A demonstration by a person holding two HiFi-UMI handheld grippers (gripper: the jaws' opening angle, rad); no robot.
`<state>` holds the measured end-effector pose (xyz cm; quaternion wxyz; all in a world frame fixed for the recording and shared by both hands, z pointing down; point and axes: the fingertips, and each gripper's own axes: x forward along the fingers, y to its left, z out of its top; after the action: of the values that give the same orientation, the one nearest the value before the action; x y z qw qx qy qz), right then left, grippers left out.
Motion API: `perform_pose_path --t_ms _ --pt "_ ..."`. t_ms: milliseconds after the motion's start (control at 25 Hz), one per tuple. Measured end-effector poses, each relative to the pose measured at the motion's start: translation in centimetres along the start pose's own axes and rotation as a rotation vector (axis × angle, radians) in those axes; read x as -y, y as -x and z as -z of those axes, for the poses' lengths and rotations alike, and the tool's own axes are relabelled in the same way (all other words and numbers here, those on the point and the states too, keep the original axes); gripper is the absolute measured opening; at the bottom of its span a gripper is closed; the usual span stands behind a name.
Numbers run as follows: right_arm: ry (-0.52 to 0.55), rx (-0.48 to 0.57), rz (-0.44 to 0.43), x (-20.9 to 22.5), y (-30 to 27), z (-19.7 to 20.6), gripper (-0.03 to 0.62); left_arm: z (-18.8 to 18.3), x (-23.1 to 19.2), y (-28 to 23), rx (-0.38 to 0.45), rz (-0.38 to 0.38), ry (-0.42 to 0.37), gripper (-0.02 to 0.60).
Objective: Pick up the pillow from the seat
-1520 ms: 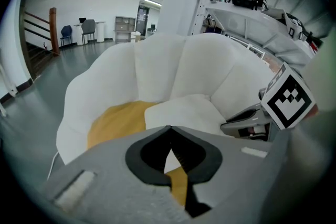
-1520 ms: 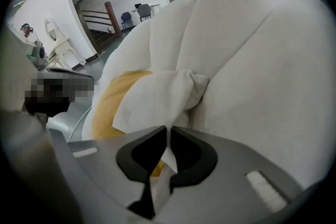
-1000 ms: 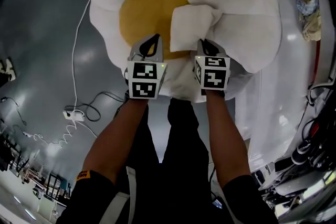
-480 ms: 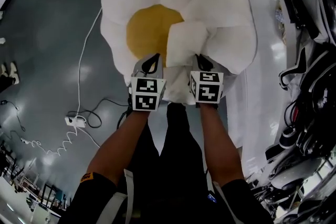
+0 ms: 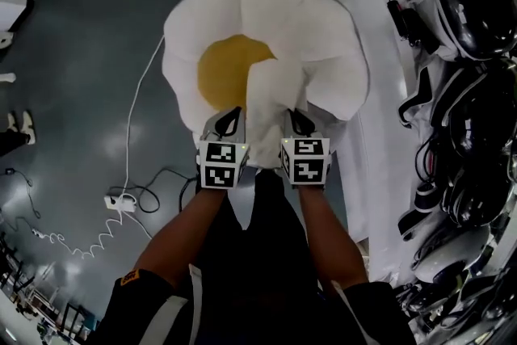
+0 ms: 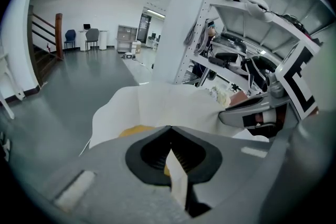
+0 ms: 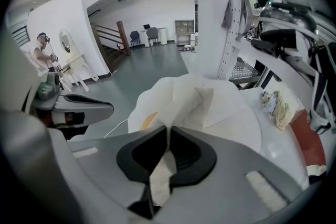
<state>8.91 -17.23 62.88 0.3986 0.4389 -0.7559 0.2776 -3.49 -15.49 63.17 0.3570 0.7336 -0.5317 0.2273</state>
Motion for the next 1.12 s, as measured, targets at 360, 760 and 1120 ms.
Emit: perform_pose_path --t_ms 360,760,1120 --pt "0.028 0.061 -0.046 -3.7 7.5 -2.9 0.025 -3.2 0.8 7.4 0.031 -0.01 -0.025 0.002" --pt "0.104 0.201 -0.097 -6.9 15.3 -8.0 0.025 -9.1 2.6 14.8 0.149 -0.029 -0.057 0.002" --pt "0.125 0.36 -0.133 -9.3 22.6 -11.7 0.025 -13.6 4.0 21.7 0.302 -0.035 -0.052 0.002"
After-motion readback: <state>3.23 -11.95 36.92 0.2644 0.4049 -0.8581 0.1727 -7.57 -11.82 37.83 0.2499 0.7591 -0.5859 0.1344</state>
